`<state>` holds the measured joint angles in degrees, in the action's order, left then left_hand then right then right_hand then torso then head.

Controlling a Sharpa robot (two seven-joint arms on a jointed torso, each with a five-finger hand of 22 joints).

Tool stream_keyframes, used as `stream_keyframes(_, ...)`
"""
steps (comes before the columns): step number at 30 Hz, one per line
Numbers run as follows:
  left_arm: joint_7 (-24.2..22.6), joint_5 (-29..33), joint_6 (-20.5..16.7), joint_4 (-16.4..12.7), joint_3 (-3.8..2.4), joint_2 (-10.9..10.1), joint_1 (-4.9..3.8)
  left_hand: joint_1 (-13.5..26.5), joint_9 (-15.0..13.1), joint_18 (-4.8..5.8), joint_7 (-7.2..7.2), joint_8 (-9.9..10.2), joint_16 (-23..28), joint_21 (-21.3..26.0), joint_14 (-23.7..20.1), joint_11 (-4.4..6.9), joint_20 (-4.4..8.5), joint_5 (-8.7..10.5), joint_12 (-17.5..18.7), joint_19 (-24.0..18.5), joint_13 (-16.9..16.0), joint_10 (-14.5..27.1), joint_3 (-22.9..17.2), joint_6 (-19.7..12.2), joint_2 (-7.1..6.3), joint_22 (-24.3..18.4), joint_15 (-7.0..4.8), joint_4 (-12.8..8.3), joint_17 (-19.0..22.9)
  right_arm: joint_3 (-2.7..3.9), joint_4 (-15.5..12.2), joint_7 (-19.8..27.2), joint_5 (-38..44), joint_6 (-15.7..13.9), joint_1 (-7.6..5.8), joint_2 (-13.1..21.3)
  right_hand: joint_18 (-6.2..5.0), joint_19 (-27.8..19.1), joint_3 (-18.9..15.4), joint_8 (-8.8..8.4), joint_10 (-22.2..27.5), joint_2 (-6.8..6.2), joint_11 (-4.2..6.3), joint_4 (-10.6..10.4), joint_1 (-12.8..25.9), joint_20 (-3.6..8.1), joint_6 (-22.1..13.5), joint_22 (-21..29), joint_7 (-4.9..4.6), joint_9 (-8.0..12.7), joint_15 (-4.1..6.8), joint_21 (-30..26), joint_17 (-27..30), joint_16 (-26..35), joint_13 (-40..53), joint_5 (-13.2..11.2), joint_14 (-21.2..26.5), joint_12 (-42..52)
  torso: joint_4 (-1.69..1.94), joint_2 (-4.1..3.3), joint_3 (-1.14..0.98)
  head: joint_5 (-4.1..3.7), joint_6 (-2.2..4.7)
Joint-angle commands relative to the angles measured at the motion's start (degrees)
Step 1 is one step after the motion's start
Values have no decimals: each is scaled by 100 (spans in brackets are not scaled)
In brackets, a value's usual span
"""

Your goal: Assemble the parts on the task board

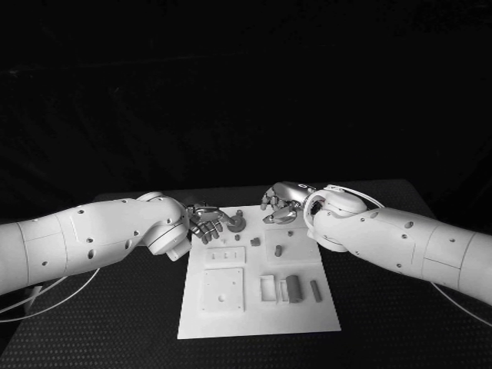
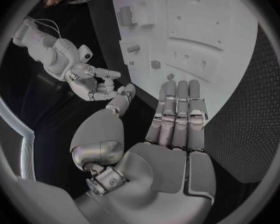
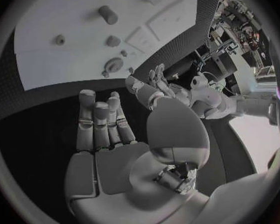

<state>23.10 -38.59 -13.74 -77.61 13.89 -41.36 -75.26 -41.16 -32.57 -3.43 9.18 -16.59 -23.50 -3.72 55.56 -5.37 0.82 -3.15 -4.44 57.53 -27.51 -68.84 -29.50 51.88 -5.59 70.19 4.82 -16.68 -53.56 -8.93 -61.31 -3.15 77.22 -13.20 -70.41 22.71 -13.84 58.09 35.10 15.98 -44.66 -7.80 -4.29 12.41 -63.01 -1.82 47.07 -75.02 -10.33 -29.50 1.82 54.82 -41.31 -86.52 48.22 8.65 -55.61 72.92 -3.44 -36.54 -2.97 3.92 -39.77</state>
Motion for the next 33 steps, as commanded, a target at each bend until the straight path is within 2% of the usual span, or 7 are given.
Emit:
stream_keyframes(1,-195,193,-77,-3,-6,12,-1,-69,-10,-49,-2,10,18,2,-27,-3,5,34,-17,-41,-9,33,36,-28,12,-16,-2,0,10,-33,112,-175,495,193,65,-107,-116,18,-3,47,-23,-48,33,50,-29,35,76,-111,17,-23,27,43,-14,-43,10,-22,-26,36,3,-4,1,11,-10)
stream_keyframes(6,-224,226,-67,-16,-7,15,-2,-120,-18,-51,-1,9,17,1,-30,-5,1,34,-25,-42,-12,43,66,-35,14,-41,1,0,21,-100,284,-170,639,224,146,-260,-116,20,-4,66,-23,-71,43,80,-54,42,97,-112,28,-37,37,54,-21,-56,12,-22,-31,45,4,-6,-5,18,-14)
stream_keyframes(13,-240,248,-62,-43,-8,5,-6,-178,-27,-53,-1,7,16,1,-33,-5,-1,33,-32,-41,-15,51,89,-39,23,-65,3,1,33,-163,538,-172,745,286,235,-447,-116,22,-8,71,-23,-96,48,110,-72,46,98,-114,32,-44,42,66,-27,-65,16,-23,-33,55,60,-55,12,-8,8)
stream_keyframes(19,-247,276,-24,-81,-9,-15,-24,-218,-37,-53,-6,-1,12,-1,-30,-3,-3,34,-44,-37,-20,49,108,-31,42,-85,3,2,43,-182,687,-167,752,274,311,-587,-116,26,-16,67,-24,-105,48,115,-66,47,88,-115,30,-45,43,75,-31,-73,20,-24,-36,64,121,-111,34,-69,21)
stream_keyframes(26,-256,276,0,-119,-9,-11,-66,-236,-39,-54,-5,-1,10,-2,-31,-3,-3,33,-47,-36,-21,52,116,-32,45,-94,3,1,47,-187,762,-174,771,275,344,-684,-116,29,-21,57,-22,-104,45,111,-55,48,67,-115,26,-43,42,82,-34,-78,23,-23,-36,70,158,-159,47,-94,31)
stream_keyframes(33,-256,276,0,-174,-9,-14,-104,-330,-48,-55,-6,-2,5,-3,-31,-2,-3,33,-57,-34,-24,58,132,-35,44,-118,3,-1,59,-210,909,-187,845,311,376,-788,-116,25,-19,38,-13,-103,38,116,-56,49,29,-112,18,-38,36,87,-37,-80,25,-21,-32,73,152,-157,47,-81,-9)
